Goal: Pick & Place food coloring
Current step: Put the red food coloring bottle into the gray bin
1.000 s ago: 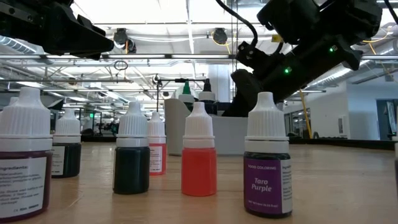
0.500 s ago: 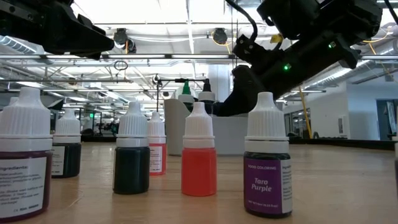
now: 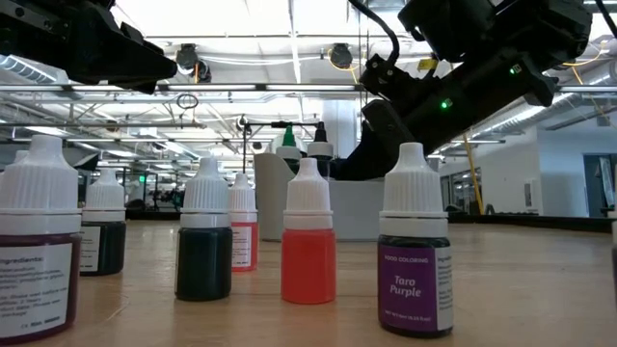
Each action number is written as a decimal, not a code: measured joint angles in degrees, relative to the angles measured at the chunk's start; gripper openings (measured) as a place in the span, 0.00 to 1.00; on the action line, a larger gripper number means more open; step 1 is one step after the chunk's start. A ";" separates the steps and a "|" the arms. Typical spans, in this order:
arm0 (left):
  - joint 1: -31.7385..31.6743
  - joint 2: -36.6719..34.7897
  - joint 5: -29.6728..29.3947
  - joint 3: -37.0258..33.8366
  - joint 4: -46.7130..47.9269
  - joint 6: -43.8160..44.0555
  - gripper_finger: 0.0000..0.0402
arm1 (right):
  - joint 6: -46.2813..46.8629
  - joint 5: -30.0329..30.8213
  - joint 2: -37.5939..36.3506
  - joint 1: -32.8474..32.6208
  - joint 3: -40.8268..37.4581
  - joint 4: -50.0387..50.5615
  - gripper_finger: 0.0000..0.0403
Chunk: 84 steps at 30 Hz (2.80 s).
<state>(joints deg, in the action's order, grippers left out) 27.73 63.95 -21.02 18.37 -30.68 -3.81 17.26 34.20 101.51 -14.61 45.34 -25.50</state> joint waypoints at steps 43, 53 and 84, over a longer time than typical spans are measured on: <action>0.55 0.02 -5.08 0.04 -0.72 -0.79 0.02 | -26.07 -17.73 -19.02 -0.17 -0.02 10.99 0.01; 0.52 0.02 -7.56 0.02 0.78 6.82 0.02 | -27.01 -19.42 -28.41 -4.10 -0.09 20.24 0.00; 11.57 23.46 -3.06 12.68 -6.31 26.14 0.03 | -20.11 -19.37 -53.40 -12.85 -35.56 -16.22 0.00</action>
<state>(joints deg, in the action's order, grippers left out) 39.30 87.41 -24.08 31.05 -36.99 22.32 -2.86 14.83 48.12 -27.46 9.78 -41.72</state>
